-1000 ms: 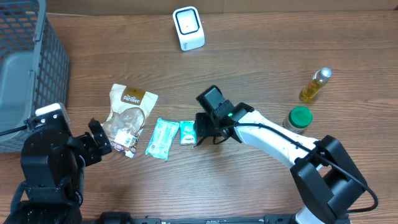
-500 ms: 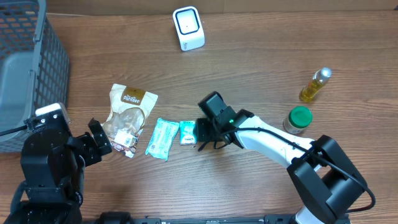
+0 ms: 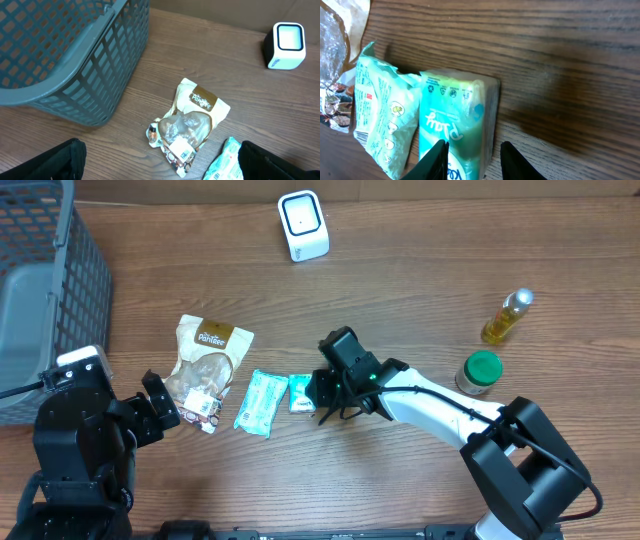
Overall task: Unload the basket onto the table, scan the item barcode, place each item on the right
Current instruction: 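Close the right gripper on the small light-blue wipe pack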
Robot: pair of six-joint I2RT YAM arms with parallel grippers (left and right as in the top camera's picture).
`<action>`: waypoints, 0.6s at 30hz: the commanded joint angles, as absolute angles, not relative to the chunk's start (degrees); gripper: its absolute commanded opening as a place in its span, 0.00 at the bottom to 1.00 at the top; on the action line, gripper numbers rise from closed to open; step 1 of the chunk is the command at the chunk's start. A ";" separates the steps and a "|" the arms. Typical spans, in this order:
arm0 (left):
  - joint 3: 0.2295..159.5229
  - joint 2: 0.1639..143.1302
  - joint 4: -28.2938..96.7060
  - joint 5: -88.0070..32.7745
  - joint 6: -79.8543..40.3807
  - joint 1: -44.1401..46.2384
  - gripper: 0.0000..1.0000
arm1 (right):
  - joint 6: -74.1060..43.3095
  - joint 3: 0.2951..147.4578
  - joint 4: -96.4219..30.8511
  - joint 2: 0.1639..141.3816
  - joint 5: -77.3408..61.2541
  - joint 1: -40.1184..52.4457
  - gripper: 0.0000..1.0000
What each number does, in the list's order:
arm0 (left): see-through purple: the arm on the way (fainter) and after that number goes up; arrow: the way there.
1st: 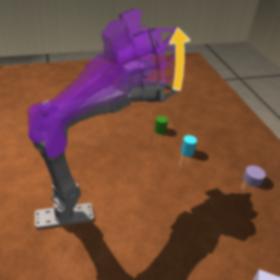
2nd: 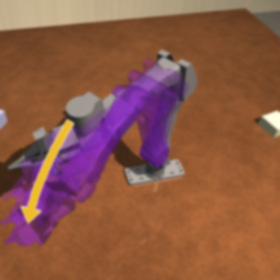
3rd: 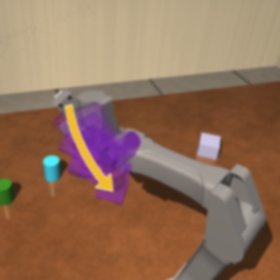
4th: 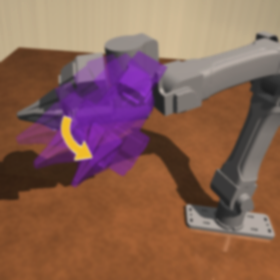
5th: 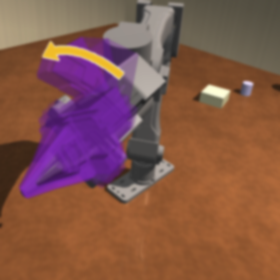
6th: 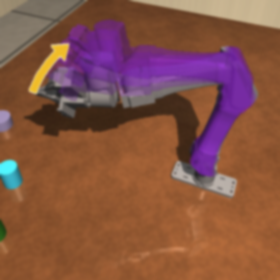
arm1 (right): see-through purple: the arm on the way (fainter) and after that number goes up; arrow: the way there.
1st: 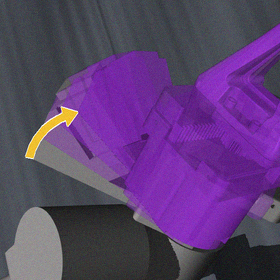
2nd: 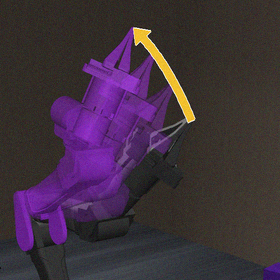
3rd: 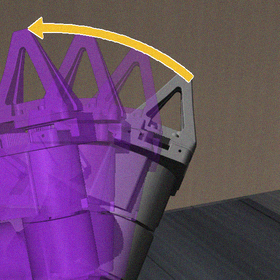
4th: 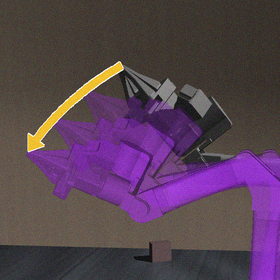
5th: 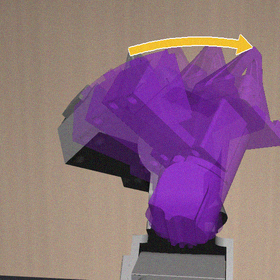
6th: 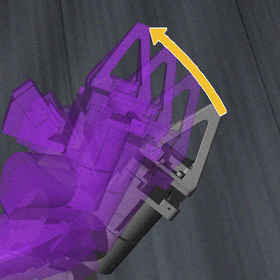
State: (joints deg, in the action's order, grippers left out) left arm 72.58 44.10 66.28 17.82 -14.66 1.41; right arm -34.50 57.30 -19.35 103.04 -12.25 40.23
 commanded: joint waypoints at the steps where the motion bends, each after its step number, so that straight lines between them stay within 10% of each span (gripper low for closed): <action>1: 72.88 43.88 66.24 18.44 -14.81 1.10 1.00 | -34.33 55.22 -17.47 103.00 -14.37 40.49 0.32; 18: 72.88 43.88 66.24 18.44 -14.81 1.10 1.00 | -36.25 54.70 -12.84 106.67 -17.21 40.42 0.23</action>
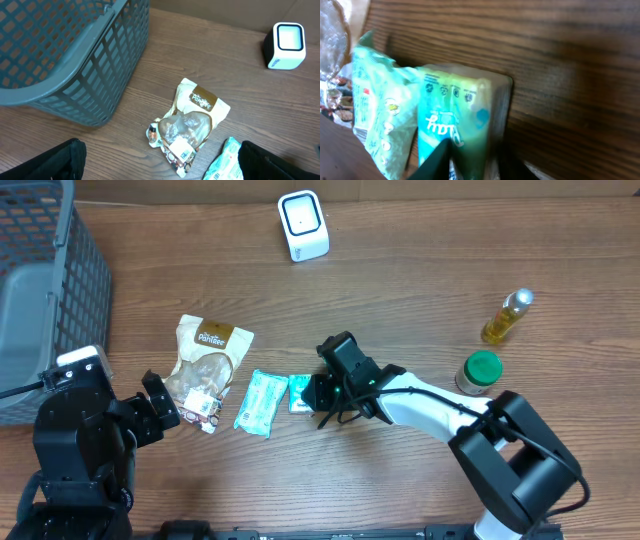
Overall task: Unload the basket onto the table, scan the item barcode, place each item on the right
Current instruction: 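Close the right gripper on the small light-blue wipe pack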
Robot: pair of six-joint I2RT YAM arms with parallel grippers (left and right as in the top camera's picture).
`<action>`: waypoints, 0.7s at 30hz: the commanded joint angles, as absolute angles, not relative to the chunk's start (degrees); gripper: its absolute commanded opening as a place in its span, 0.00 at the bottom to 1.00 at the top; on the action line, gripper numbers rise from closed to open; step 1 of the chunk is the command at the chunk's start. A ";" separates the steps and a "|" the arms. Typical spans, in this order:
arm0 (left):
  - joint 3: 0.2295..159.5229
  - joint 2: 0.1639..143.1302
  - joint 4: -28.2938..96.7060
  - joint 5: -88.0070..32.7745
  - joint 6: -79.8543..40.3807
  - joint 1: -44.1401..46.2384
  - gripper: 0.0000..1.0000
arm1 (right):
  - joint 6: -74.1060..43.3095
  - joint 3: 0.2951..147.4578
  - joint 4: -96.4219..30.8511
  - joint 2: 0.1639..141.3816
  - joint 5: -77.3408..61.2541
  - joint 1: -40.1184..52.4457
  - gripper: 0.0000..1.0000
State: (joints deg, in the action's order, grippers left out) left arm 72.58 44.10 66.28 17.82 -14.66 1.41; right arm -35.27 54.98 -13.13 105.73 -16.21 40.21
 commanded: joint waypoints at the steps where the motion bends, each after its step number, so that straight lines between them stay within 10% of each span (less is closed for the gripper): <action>1: 72.88 43.88 66.24 18.44 -14.79 1.10 0.99 | -36.23 54.70 -12.67 106.67 -17.04 40.42 0.22; 13: 72.88 43.88 66.24 18.44 -14.79 1.10 1.00 | -32.99 55.64 -12.10 104.55 -18.13 40.25 0.20; 21: 72.88 43.88 66.24 18.44 -14.79 1.10 0.99 | -32.80 55.59 -13.19 103.50 -16.53 40.14 0.51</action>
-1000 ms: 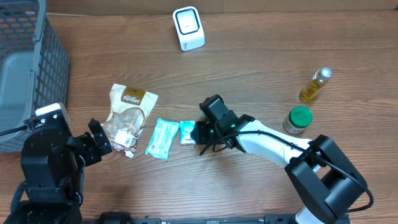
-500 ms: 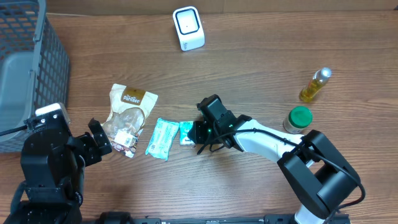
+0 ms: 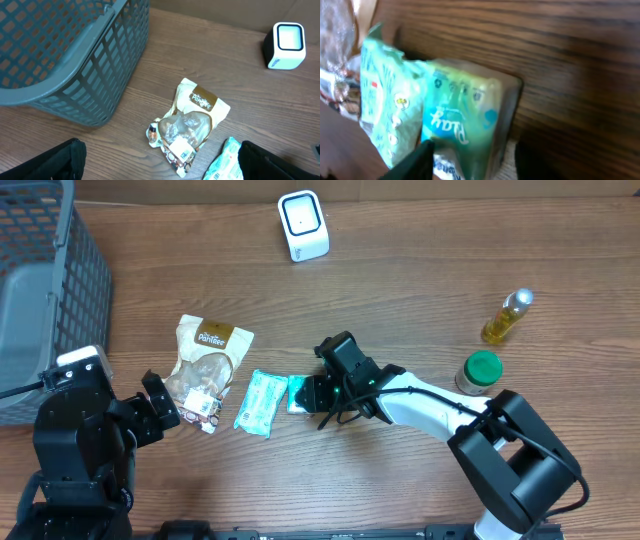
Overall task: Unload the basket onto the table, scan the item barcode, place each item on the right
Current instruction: 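Close the right gripper on the small light-blue wipe pack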
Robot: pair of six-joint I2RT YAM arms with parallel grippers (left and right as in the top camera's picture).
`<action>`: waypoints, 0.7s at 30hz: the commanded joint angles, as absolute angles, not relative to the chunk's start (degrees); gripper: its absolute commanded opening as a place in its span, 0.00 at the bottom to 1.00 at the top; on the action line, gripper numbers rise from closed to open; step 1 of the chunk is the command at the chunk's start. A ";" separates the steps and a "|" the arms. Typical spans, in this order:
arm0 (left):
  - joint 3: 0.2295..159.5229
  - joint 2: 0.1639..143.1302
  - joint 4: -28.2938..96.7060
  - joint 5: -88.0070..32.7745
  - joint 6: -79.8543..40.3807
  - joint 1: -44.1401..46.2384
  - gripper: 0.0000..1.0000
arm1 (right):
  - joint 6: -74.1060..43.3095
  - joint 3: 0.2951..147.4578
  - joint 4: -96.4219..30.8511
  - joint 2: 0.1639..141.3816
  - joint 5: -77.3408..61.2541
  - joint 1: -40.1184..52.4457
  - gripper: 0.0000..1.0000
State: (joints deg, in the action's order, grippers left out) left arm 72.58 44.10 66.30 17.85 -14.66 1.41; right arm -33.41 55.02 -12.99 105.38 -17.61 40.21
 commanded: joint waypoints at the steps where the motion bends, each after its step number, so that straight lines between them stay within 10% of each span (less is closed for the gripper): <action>1: 72.88 43.88 66.24 18.44 -14.81 1.10 1.00 | -32.80 55.59 -13.39 103.50 -15.66 40.10 0.50; 21: 72.88 43.88 66.24 18.44 -14.79 1.10 1.00 | -34.72 55.55 -11.46 103.63 -15.84 39.77 0.30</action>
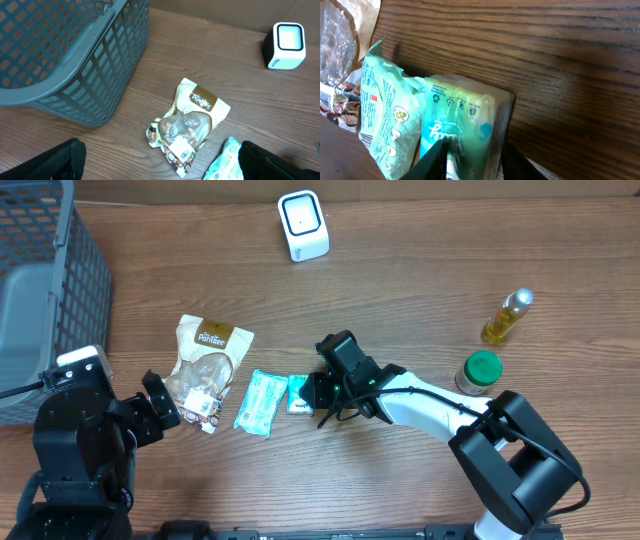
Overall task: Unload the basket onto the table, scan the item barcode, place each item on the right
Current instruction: 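Close the right gripper on the small light-blue wipe pack, then lift the wipe pack up and right with the right gripper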
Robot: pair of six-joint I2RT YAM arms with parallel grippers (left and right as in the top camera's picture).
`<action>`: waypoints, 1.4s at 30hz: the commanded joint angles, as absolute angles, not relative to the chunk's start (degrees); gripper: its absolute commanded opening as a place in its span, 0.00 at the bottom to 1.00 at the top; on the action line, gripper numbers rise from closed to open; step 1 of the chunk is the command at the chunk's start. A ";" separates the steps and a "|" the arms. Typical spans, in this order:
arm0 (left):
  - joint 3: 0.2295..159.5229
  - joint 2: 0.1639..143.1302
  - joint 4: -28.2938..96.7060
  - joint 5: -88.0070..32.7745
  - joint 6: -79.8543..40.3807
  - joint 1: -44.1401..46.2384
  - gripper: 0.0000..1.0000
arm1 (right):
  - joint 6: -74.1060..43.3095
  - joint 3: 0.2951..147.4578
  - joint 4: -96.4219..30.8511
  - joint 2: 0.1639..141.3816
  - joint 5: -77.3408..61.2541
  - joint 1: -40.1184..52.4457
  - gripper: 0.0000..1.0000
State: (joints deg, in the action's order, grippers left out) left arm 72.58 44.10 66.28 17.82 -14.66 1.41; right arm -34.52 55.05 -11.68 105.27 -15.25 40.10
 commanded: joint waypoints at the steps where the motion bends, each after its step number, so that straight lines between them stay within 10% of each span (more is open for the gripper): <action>1: 72.88 43.88 66.24 18.44 -14.81 1.10 0.99 | -34.72 55.55 -11.64 103.66 -15.16 39.77 0.29; 28: 72.88 43.88 66.24 18.44 -14.81 1.10 1.00 | -34.44 55.53 -14.24 106.76 -11.73 39.68 0.04; 42: 72.88 43.88 66.24 18.44 -14.79 1.10 0.99 | -24.49 56.01 -14.37 94.37 -62.70 21.39 0.04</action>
State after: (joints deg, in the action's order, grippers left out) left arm 72.58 44.10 66.28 17.82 -14.66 1.41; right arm -26.76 55.75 -14.59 97.43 -42.57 25.28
